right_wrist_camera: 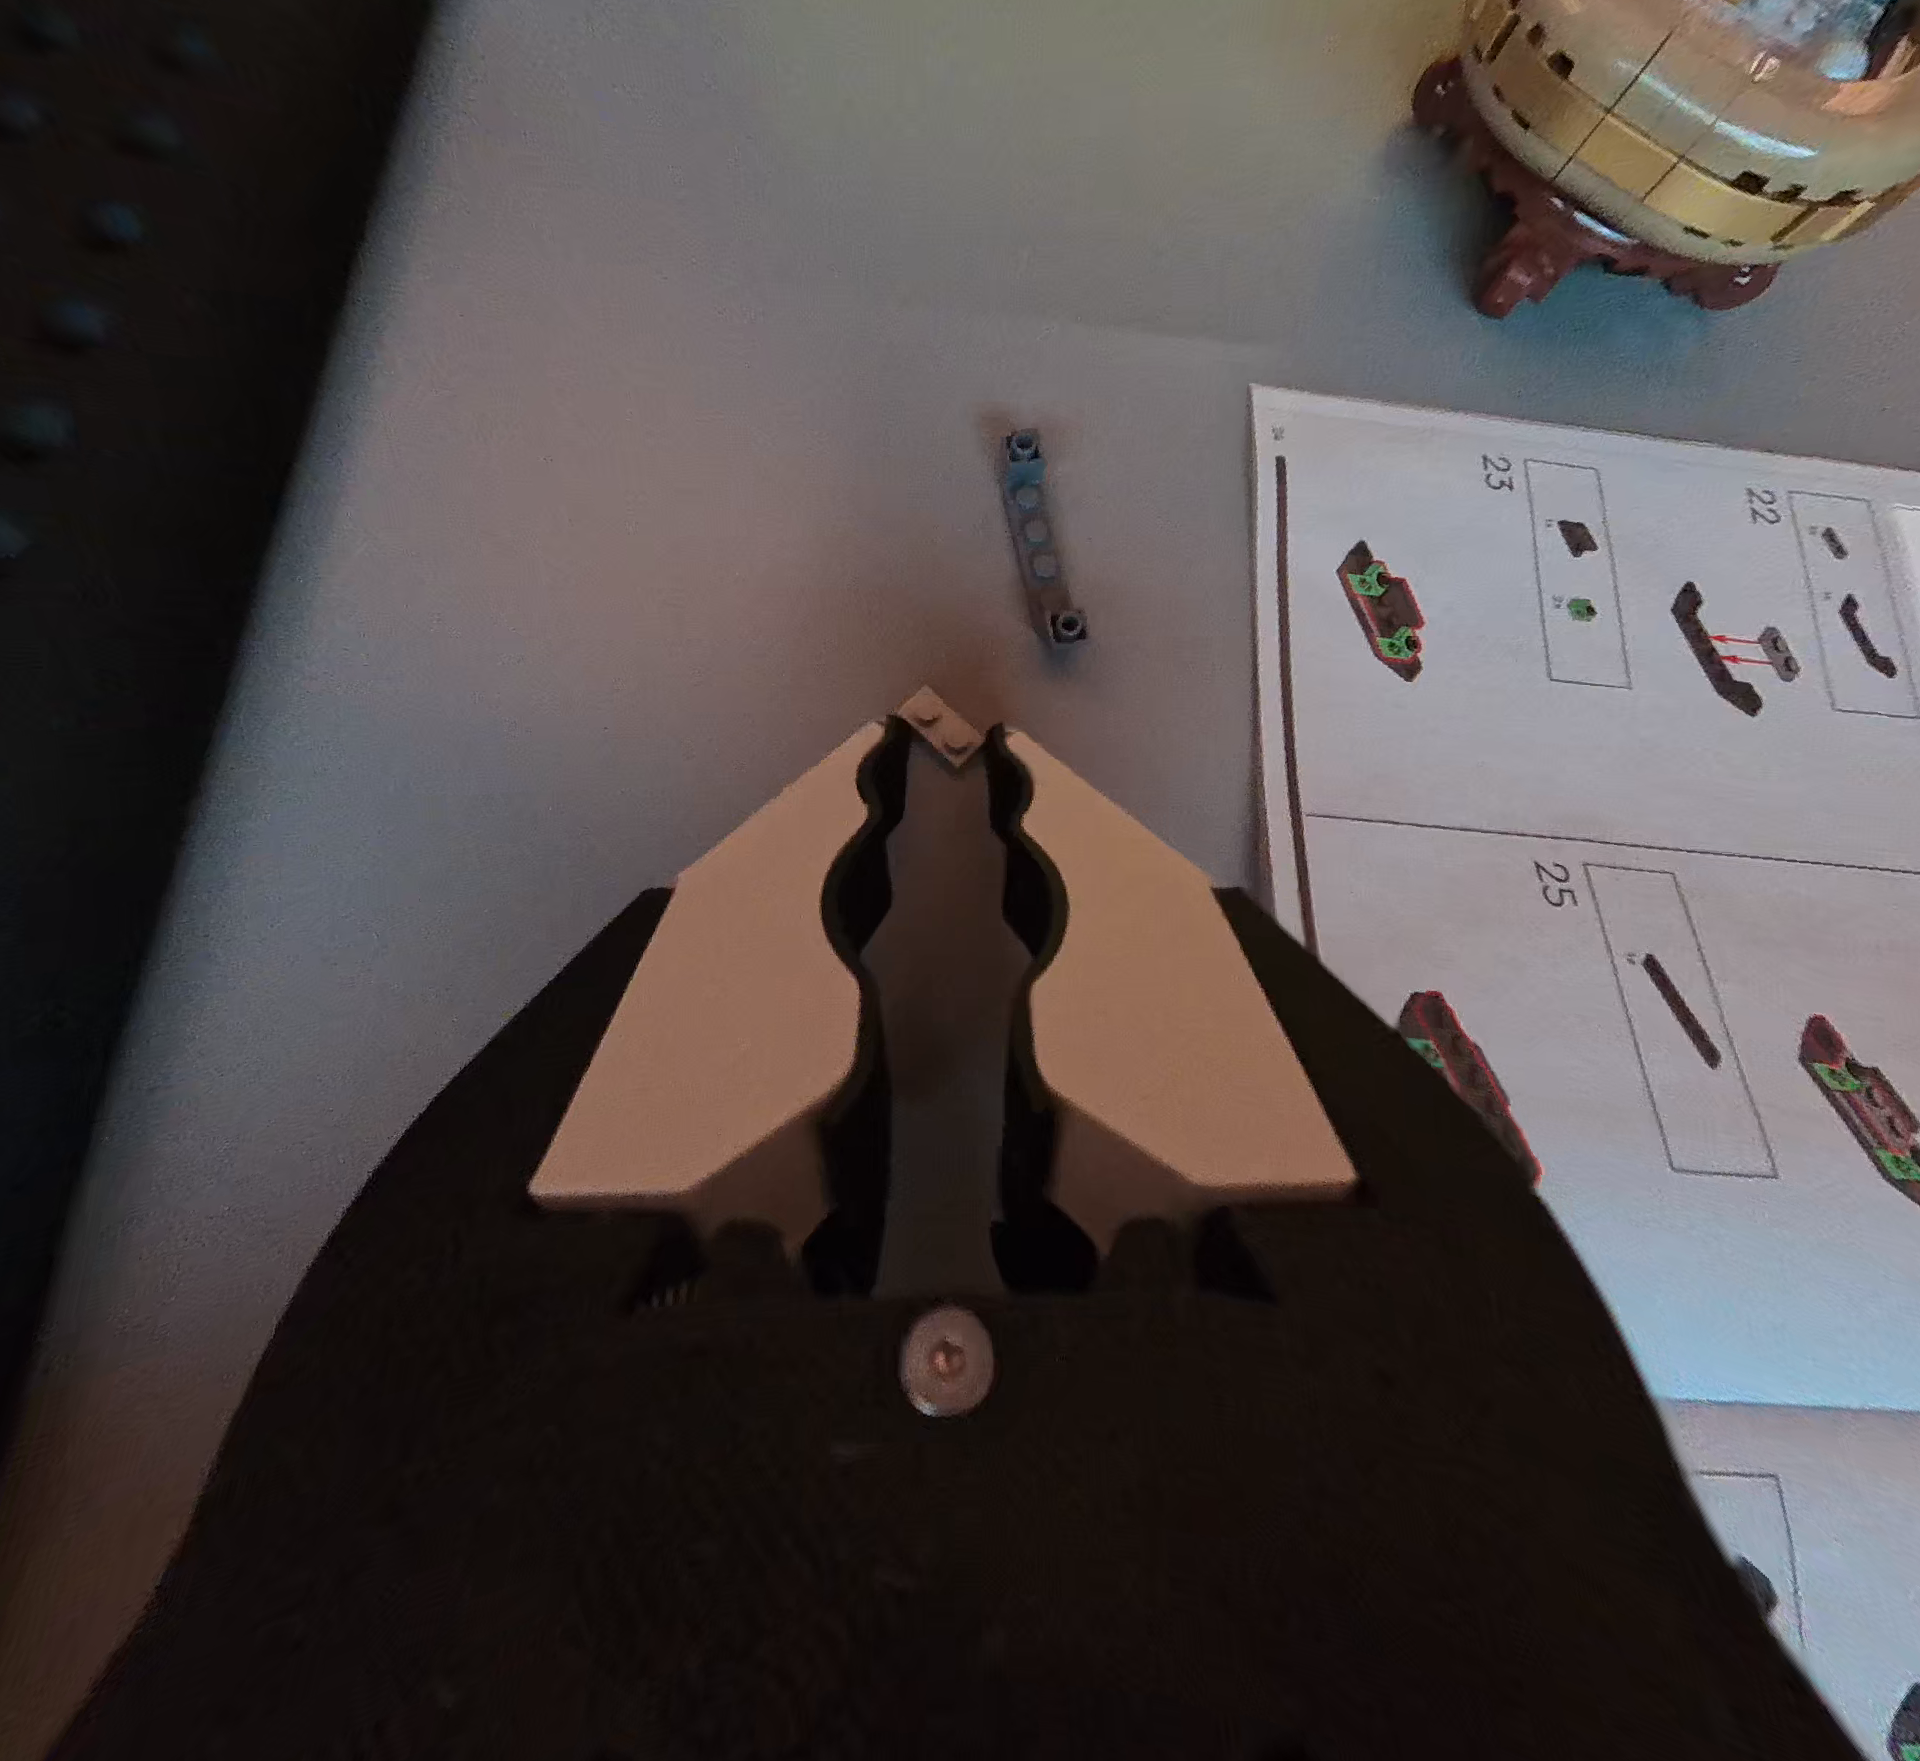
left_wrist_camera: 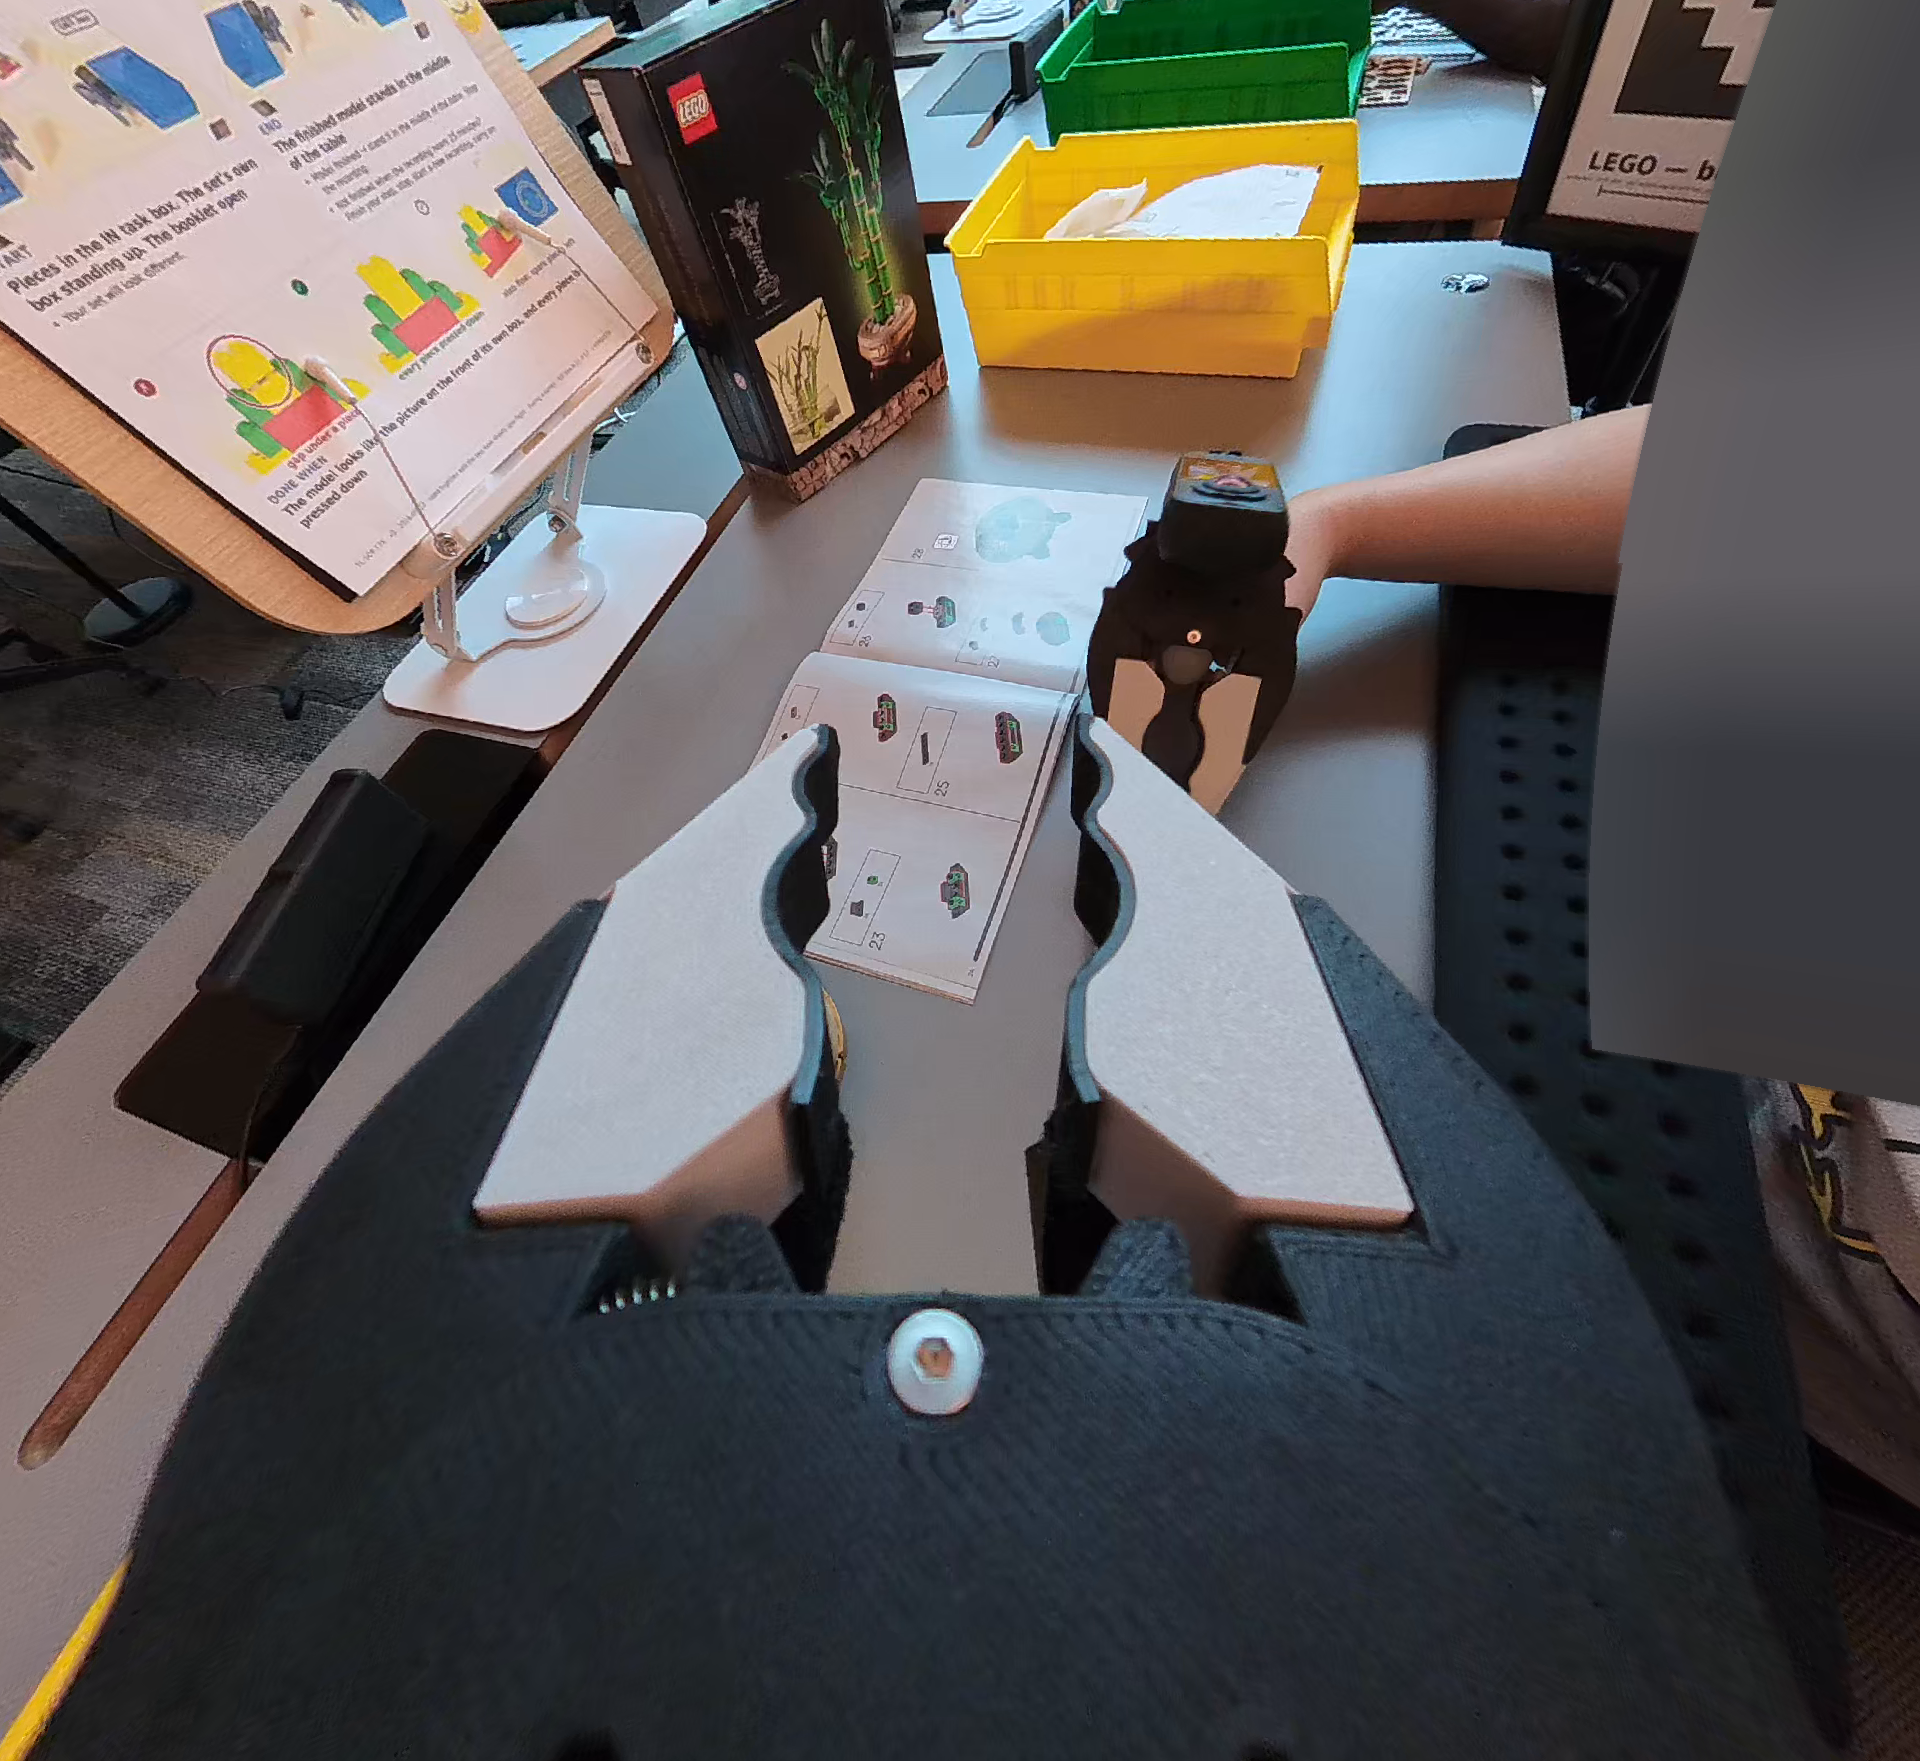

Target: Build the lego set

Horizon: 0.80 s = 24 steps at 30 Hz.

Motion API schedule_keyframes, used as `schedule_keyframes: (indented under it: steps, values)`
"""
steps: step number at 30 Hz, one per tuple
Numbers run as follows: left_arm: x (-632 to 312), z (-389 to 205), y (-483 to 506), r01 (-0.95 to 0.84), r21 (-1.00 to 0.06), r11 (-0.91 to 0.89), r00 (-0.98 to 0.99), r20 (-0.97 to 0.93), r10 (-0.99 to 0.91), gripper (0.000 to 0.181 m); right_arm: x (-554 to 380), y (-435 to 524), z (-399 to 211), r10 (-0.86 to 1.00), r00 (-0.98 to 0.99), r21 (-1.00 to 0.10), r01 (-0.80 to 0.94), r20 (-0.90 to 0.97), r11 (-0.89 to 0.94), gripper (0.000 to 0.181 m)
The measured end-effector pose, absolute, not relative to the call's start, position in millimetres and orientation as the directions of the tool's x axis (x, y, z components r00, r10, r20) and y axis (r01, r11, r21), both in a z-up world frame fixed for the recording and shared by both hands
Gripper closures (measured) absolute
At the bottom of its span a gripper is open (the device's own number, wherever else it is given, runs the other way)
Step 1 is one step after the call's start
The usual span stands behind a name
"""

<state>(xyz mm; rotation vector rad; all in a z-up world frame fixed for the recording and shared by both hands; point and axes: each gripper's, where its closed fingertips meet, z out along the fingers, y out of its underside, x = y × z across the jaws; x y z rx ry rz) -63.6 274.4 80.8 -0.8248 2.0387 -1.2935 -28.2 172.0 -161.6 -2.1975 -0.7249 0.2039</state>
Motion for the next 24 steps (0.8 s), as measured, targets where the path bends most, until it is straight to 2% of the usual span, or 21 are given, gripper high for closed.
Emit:
schedule_keyframes:
  steps: [1,5,8,12,15,17,19,21,22,24]
  values:
    - [-63,81,275,-0.192,-0.922,0.336,-0.64,-0.142,-0.755,0.138,-28,172,-161,0.553,0.83,-0.738,0.42,0.076,-0.529,0.171]
    - [-63,81,276,-0.195,-0.922,0.335,-0.637,-0.141,-0.758,0.139,-27,171,-161,0.522,0.852,-0.72,0.384,0.034,-0.579,0.173]
    - [-62,80,277,-0.199,-0.923,0.33,-0.633,-0.136,-0.762,0.139,-33,174,-151,0.527,0.849,-0.754,0.366,0.031,-0.546,0.159]
    - [-60,81,278,-0.203,-0.926,0.319,-0.63,-0.126,-0.767,0.14,-24,199,-140,0.473,0.879,-0.804,0.324,0.061,-0.498,0.159]
    - [-57,80,276,-0.204,-0.932,0.3,-0.63,-0.11,-0.769,0.138,-23,207,-150,0.487,0.871,-0.783,0.348,0.065,-0.516,0.159]
    - [-55,81,272,-0.192,-0.94,0.28,-0.639,-0.097,-0.763,0.138,-23,206,-161,0.497,0.865,-0.752,0.372,0.069,-0.544,0.162]
    - [-52,84,266,-0.158,-0.954,0.254,-0.65,-0.094,-0.754,0.141,-26,206,-158,0.512,0.856,-0.765,0.376,0.071,-0.523,0.175]
    - [-51,84,253,-0.114,-0.969,0.219,-0.686,-0.082,-0.723,0.135,-13,211,-145,0.45,0.882,-0.785,0.376,0.141,-0.492,0.175]
    - [-49,83,246,-0.104,-0.974,0.202,-0.704,-0.071,-0.707,0.131,-7,214,-132,0.41,0.902,-0.82,0.333,0.133,-0.466,0.175]
    - [-41,78,235,-0.116,-0.981,0.157,-0.714,-0.027,-0.699,0.124,2,217,-94,0.325,0.946,-0.918,0.141,0.013,-0.372,0.175]
